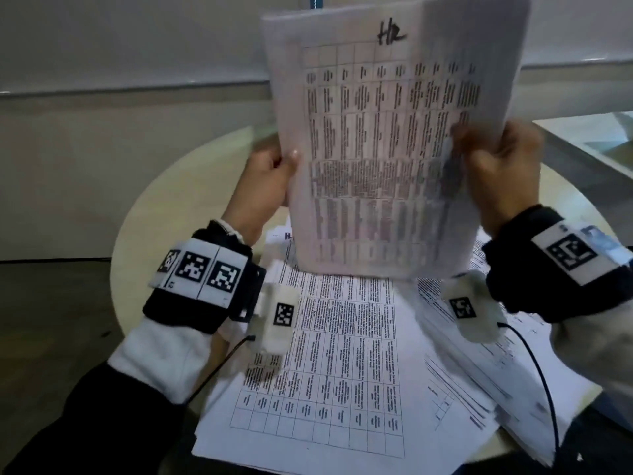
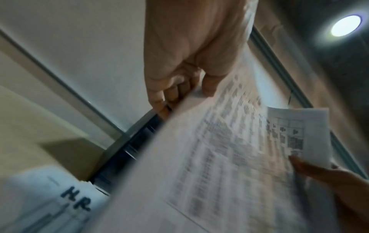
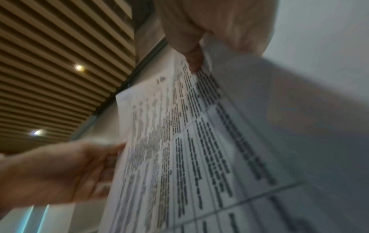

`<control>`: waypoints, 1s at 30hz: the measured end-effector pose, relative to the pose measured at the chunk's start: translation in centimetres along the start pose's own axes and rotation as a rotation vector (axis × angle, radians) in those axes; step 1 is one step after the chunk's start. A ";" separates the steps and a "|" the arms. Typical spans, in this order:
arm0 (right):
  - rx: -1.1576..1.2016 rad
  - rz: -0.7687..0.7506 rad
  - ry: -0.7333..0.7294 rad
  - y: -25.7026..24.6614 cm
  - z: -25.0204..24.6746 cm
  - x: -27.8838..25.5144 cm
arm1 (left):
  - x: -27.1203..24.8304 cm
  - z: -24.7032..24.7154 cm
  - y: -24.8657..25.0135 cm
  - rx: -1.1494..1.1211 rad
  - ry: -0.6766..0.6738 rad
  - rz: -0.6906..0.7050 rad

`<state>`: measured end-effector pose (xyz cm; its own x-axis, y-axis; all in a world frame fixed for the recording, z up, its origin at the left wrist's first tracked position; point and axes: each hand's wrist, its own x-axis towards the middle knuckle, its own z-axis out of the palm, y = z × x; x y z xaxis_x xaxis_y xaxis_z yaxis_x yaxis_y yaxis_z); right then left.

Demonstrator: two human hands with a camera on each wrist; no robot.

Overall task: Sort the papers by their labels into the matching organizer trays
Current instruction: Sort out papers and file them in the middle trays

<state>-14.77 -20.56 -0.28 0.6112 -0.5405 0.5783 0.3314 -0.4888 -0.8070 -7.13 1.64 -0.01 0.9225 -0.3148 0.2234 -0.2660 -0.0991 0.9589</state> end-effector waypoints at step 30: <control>0.411 0.987 -0.479 6.0 -3.0 -4.1 | 1.4 -2.3 -5.5 0.069 0.187 -0.344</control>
<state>-17.38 -23.33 -7.14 0.9123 -0.2053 -0.3544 -0.2848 0.3038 -0.9092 -3.73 3.92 -4.58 0.9943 -0.0756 -0.0748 0.0552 -0.2341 0.9706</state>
